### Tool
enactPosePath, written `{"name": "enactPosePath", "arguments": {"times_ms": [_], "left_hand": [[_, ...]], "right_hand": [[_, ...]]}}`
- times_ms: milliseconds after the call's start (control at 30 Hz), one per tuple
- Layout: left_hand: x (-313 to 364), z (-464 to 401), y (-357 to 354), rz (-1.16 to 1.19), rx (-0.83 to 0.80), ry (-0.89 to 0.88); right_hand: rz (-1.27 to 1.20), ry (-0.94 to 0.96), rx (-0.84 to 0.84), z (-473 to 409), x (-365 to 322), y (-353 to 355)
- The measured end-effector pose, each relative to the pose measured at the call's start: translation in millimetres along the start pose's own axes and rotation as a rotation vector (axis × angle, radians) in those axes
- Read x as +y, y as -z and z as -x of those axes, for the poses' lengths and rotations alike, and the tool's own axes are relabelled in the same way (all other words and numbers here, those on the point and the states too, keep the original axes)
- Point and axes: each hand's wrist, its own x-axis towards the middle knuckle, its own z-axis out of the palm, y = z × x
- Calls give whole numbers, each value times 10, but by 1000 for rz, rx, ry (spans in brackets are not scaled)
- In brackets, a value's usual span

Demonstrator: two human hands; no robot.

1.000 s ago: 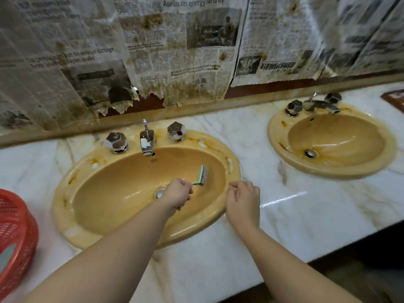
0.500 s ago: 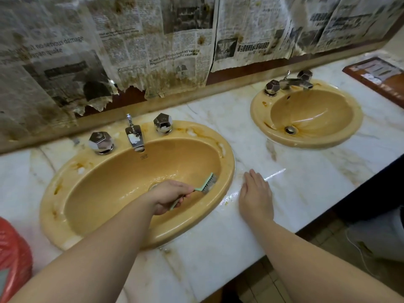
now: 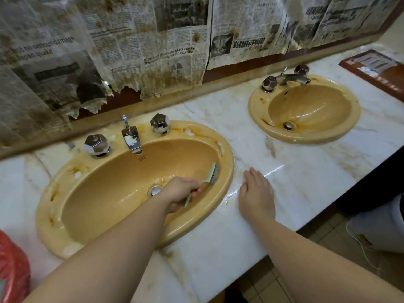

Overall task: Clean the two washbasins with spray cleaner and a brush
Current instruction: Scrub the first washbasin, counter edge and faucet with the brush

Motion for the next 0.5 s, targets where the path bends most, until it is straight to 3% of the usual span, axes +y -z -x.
{"name": "enactPosePath", "arguments": {"times_ms": [100, 233, 333, 500], "left_hand": [[2, -138, -36, -111, 152, -7], [52, -147, -87, 42, 7, -44], [9, -235, -68, -75, 179, -92], [17, -193, -113, 118, -22, -77]], "right_hand": [[5, 4, 19, 10, -19, 7], [11, 0, 23, -10, -21, 7], [10, -1, 24, -6, -25, 5], [11, -15, 12, -2, -23, -12]]}}
